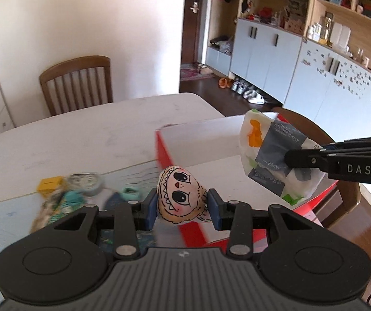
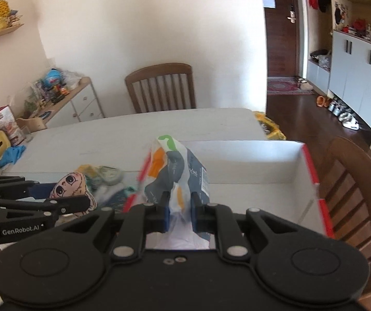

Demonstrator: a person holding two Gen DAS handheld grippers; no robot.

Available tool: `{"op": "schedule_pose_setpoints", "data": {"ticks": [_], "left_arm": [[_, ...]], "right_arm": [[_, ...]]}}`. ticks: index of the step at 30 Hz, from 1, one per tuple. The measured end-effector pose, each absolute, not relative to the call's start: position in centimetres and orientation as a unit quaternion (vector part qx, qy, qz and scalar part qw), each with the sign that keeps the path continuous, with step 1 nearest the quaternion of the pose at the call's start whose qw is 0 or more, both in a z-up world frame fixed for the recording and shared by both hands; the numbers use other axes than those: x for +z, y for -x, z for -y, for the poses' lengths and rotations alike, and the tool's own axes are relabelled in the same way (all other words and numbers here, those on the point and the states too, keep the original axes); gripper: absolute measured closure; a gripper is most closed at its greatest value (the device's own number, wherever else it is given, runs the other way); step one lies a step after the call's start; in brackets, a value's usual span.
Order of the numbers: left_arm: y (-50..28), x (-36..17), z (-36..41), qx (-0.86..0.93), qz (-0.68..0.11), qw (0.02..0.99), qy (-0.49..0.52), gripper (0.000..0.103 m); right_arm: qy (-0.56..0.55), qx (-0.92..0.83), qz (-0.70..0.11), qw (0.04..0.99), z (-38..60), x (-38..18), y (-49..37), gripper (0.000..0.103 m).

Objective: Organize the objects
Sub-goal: 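Carry the plush and snack bag with both grippers over the red box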

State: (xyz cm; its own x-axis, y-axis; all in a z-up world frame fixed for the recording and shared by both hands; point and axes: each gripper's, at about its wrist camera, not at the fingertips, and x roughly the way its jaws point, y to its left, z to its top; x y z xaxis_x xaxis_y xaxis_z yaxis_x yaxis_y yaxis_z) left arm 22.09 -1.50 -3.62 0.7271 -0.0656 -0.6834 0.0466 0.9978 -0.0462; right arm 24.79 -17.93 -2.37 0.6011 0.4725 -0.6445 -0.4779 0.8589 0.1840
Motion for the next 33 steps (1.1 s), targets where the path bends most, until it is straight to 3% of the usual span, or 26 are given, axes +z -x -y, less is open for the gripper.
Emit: {"op": "schedule_pose_setpoints", "data": {"ticks": [12, 33], "left_arm": [[-28.8, -7.4, 8.3, -0.07, -0.425, 0.902, -0.003, 0.064], [-38.1, -13.8, 10.6, -0.052, -0.541, 0.839, -0.035, 0.064]], "right_arm": [[0.014, 0.23, -0.38, 0.896, 22.8, -5.9, -28.2, 0.089], [0.05, 0.221, -0.457, 0.86, 21.6, -11.9, -32.6, 0.089]]}}
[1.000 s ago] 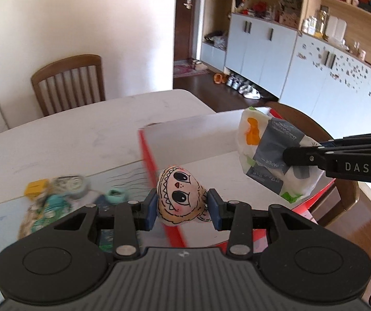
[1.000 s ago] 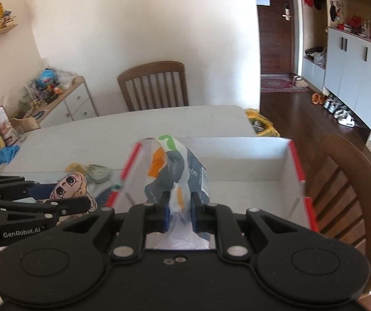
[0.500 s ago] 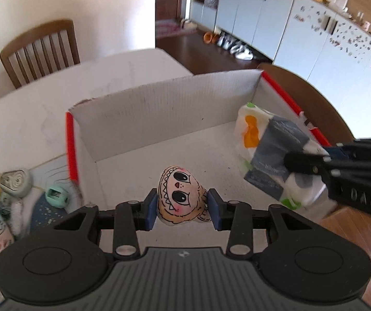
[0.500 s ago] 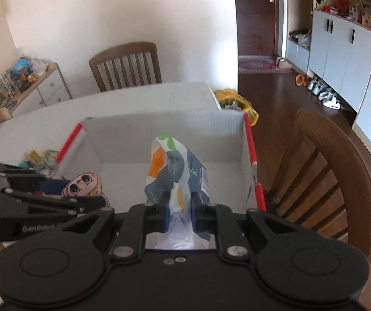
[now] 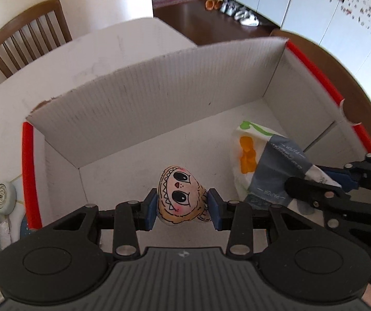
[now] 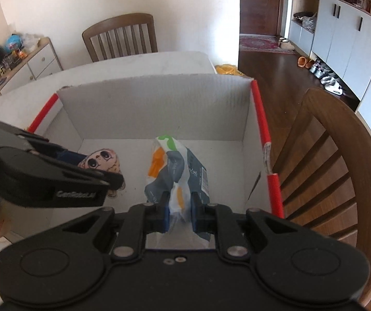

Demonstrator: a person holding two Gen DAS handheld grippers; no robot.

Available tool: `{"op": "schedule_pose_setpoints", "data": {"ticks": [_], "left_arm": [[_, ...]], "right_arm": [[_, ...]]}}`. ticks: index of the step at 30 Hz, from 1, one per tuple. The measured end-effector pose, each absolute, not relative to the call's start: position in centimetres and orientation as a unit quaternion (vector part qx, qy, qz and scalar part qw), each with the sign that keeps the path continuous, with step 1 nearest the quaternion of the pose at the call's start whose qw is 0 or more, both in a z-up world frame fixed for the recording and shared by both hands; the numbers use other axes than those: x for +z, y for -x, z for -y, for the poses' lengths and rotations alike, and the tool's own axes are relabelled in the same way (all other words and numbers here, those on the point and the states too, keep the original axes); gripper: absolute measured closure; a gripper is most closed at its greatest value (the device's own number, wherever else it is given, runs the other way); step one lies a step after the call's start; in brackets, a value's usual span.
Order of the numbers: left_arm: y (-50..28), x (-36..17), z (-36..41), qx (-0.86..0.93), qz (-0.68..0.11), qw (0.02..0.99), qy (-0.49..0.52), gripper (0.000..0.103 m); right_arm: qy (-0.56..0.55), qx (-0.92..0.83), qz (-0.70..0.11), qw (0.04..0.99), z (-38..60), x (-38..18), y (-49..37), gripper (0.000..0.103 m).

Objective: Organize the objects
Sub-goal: 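Carry the plush and snack bag with both grippers over the red box, then open both grippers to drop the plush and bag into the box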

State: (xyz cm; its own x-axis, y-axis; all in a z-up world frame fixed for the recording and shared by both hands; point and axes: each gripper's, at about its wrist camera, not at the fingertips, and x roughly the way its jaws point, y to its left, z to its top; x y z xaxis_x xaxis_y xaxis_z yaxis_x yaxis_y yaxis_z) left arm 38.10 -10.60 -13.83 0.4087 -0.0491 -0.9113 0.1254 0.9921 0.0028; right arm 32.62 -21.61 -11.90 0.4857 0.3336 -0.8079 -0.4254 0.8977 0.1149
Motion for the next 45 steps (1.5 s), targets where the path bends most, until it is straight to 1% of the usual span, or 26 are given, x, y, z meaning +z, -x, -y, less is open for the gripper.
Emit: {"op": "schedule_pose_setpoints", "data": {"ticks": [9, 18, 21, 22, 23, 24, 30, 39, 43, 45], "left_arm": [[-39.3, -15.7, 10.6, -0.058, -0.586, 0.807, -0.042, 0.063], [-40.3, -15.8, 10.3, -0.06, -0.598, 0.799, -0.035, 0.06], [-40.4, -15.8, 10.2, -0.054, -0.596, 0.8, -0.032, 0.05], [-40.3, -15.8, 10.1, -0.054, -0.595, 0.801, -0.031, 0.045], [-40.3, -15.8, 10.1, -0.054, -0.593, 0.803, -0.03, 0.042], [-40.2, -15.6, 10.0, -0.053, -0.591, 0.805, -0.029, 0.042], [-39.2, -14.3, 9.4, -0.058, -0.571, 0.819, -0.011, 0.041], [-36.1, -10.8, 8.1, -0.065, -0.525, 0.848, 0.02, 0.041], [-34.1, -8.6, 7.1, -0.075, -0.499, 0.863, 0.029, 0.041], [-33.1, -7.6, 6.5, -0.078, -0.488, 0.869, 0.033, 0.041]], "right_arm": [[0.061, 0.227, -0.477, 0.847, 21.3, -12.8, -33.3, 0.089], [0.063, 0.233, -0.488, 0.839, 21.1, -12.9, -33.6, 0.088], [0.061, 0.234, -0.488, 0.839, 21.1, -13.0, -33.6, 0.086], [0.06, 0.232, -0.488, 0.839, 21.2, -12.9, -33.4, 0.085], [0.058, 0.231, -0.488, 0.84, 21.3, -12.8, -33.4, 0.084], [0.055, 0.233, -0.488, 0.84, 21.4, -12.8, -33.4, 0.084], [0.037, 0.231, -0.488, 0.841, 22.0, -12.0, -33.1, 0.082], [0.013, 0.238, -0.467, 0.852, 23.0, -9.4, -31.9, 0.079], [0.002, 0.237, -0.456, 0.858, 23.4, -8.1, -31.2, 0.075], [-0.008, 0.236, -0.45, 0.861, 23.7, -7.6, -30.8, 0.072]]}}
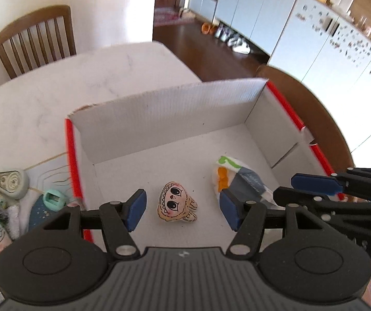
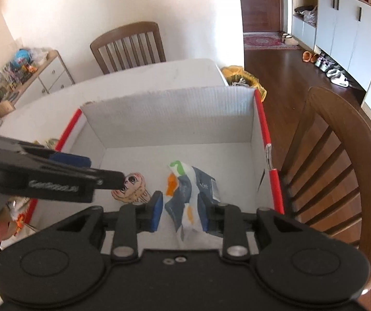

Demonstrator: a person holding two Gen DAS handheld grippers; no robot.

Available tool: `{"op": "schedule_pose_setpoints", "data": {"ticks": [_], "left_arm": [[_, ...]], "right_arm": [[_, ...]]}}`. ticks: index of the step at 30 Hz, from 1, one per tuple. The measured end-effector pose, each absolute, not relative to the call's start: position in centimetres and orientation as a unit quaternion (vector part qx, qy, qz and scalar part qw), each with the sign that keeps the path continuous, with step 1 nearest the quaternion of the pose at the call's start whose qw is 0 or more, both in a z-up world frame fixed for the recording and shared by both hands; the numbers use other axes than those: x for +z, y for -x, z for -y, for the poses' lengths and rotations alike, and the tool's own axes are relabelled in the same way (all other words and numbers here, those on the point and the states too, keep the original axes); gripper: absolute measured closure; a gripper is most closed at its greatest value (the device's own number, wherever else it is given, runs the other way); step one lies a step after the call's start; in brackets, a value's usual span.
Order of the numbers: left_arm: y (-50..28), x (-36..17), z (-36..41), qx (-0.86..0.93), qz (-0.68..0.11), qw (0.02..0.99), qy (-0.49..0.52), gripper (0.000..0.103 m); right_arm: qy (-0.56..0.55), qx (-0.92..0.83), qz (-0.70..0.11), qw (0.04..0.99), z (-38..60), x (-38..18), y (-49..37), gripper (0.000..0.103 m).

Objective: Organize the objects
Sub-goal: 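Withdraw both grippers from the box back over the table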

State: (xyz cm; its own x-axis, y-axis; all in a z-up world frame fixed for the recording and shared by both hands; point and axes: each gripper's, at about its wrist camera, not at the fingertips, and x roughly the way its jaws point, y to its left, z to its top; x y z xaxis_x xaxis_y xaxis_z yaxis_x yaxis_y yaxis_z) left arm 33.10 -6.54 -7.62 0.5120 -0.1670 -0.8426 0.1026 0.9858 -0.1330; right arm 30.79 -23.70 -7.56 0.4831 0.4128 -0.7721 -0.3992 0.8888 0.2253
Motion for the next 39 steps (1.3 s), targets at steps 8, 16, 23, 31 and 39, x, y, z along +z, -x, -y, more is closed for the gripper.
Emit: {"op": "schedule_pose_setpoints", "data": {"ticks": [8, 16, 23, 31, 39], "left_arm": [[-28.6, -4.6, 4.1, -0.076, -0.439, 0.894, 0.051, 0.041], [-24.2, -2.8, 1.6, -0.059, -0.399, 0.914, 0.042, 0.038], [-21.1, -1.6, -0.9, -0.05, -0.375, 0.925, 0.041, 0.033], [-19.0, -1.1, -3.4, -0.058, -0.361, 0.929, 0.054, 0.023], [-17.0, -1.2, -6.6, -0.074, -0.344, 0.933, 0.071, 0.003]], "right_arm": [[-0.022, 0.232, -0.428, 0.873, 23.8, -5.6, -28.9, 0.059], [-0.02, 0.242, -0.395, 0.886, 22.4, -3.7, -26.3, 0.039], [-0.028, 0.25, -0.362, 0.897, 20.4, -2.1, -24.1, 0.022], [-0.041, 0.255, -0.35, 0.9, 17.6, -1.7, -22.0, 0.015], [-0.037, 0.257, -0.342, 0.903, 14.4, -1.3, -20.4, 0.01]]}}
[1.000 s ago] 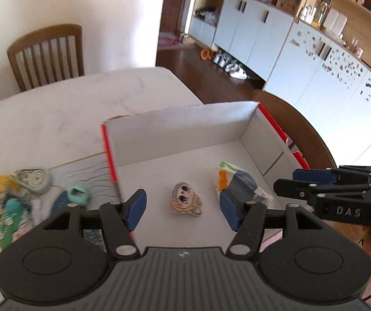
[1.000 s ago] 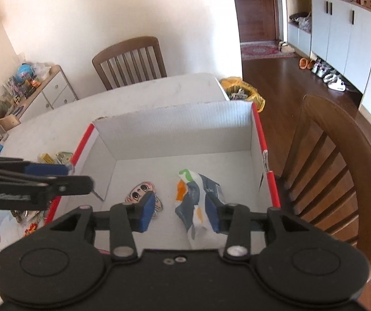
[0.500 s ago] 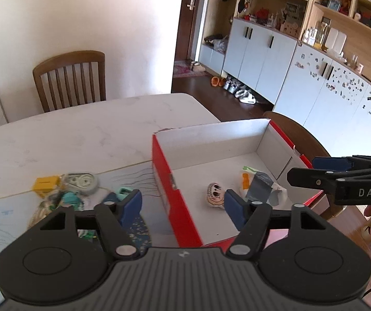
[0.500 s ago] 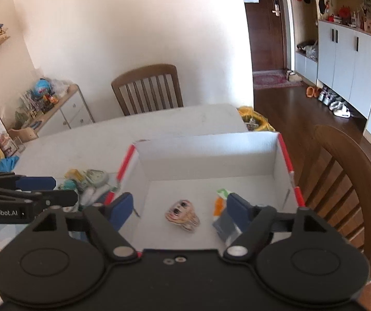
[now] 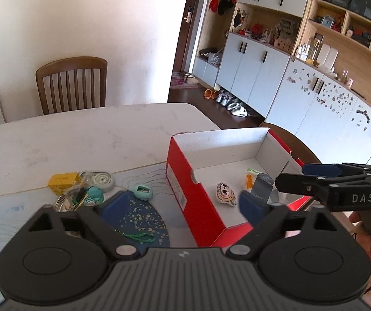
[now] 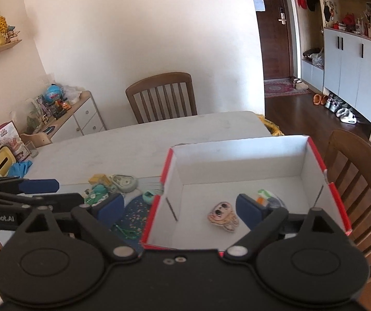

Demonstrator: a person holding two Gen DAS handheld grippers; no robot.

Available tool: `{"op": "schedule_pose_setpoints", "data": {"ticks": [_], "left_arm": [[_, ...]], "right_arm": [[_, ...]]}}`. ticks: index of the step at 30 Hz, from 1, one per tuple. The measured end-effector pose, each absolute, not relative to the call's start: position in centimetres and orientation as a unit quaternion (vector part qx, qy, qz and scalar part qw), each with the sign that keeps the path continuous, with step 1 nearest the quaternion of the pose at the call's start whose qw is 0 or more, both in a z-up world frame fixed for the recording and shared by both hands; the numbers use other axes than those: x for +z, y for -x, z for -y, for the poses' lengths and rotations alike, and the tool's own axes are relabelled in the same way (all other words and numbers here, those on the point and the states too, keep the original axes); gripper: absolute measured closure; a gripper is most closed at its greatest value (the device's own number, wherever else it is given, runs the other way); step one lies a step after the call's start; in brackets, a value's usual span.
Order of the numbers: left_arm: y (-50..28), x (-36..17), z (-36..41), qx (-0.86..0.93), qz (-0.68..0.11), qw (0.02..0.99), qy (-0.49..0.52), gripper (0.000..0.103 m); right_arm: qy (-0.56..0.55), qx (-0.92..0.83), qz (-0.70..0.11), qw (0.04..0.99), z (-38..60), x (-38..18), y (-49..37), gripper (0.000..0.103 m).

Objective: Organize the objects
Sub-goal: 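Withdraw both grippers from the box back over the table, then grasp brown bead bracelet with left gripper while right grasps green turban plush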

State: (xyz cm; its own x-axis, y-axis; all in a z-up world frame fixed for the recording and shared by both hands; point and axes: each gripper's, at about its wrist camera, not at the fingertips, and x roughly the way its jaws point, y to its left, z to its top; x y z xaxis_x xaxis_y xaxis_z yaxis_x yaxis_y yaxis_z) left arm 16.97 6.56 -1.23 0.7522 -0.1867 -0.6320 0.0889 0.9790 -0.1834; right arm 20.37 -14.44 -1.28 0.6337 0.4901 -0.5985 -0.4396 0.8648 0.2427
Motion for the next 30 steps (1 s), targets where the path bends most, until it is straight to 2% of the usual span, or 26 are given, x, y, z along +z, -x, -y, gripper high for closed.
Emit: {"op": "schedule_pose_setpoints", "data": {"ticks": [1, 5, 18, 30], "left_arm": [[-16.6, -1.4, -7.2, -0.074, -0.34, 0.935, 0.076, 0.0], [-15.4, -2.2, -9.6, -0.069, -0.329, 0.938, 0.088, 0.0], [-13.5, -7.4, -18.1, -0.018, -0.377, 0.922, 0.088, 0.0], [-13.9, -12.2, -20.2, 0.003, -0.388, 0.92, 0.055, 0.0]], "right_arm": [[-0.037, 0.257, -0.342, 0.903, 14.0, -1.3, -20.2, 0.01], [-0.037, 0.259, -0.345, 0.901, 12.2, -1.7, -19.8, 0.01], [0.005, 0.299, -0.36, 0.883, 4.4, -4.0, -18.5, 0.01], [0.055, 0.327, -0.38, 0.863, -1.8, -6.6, -19.9, 0.01]]}}
